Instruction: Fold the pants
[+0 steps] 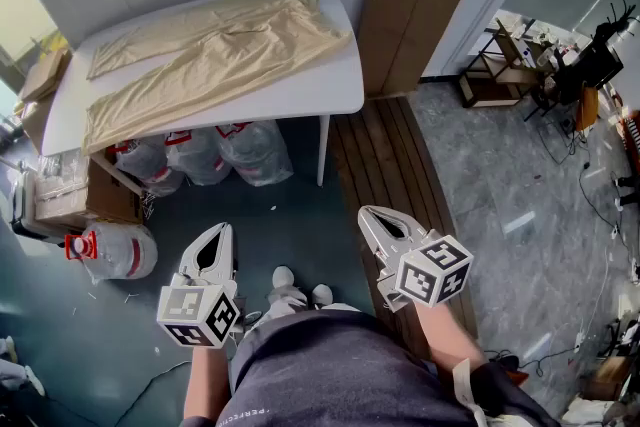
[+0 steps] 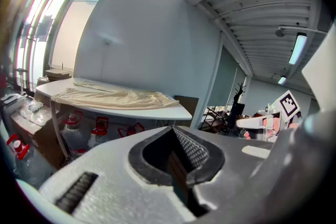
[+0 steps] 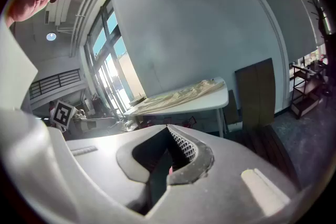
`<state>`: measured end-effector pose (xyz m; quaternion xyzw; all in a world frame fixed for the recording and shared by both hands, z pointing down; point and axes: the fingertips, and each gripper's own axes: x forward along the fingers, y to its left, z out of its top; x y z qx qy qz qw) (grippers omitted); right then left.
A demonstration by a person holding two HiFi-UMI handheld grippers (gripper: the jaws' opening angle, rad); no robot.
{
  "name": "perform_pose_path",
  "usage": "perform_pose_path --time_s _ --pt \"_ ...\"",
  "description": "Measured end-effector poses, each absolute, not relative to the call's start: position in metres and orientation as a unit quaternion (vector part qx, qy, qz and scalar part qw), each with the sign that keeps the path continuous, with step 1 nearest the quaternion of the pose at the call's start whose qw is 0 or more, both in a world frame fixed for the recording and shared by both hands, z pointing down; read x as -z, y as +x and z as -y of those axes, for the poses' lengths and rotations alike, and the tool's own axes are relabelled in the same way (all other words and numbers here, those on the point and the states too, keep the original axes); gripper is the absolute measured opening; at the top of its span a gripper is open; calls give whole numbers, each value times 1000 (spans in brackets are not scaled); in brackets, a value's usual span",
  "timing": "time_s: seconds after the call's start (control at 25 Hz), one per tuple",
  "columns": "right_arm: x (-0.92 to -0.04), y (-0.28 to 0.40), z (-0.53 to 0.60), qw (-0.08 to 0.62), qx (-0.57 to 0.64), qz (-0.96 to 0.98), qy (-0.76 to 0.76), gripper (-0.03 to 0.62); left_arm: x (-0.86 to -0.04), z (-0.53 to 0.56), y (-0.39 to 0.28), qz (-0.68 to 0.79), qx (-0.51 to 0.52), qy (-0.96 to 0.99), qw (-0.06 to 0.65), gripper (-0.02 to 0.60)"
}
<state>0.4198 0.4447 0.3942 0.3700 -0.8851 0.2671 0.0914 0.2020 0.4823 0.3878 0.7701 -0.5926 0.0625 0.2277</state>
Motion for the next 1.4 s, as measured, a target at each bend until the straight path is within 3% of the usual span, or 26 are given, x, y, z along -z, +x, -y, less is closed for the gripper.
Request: perform_pose_path --time_s 0.64,1.4 --pt "-404 445 -458 79 -292 892 335 -2 -399 -499 228 597 -82 767 222 -5" --pt "-416 402 -342 113 -289 897 314 -2 -436 -402 156 624 -95 727 271 -3"
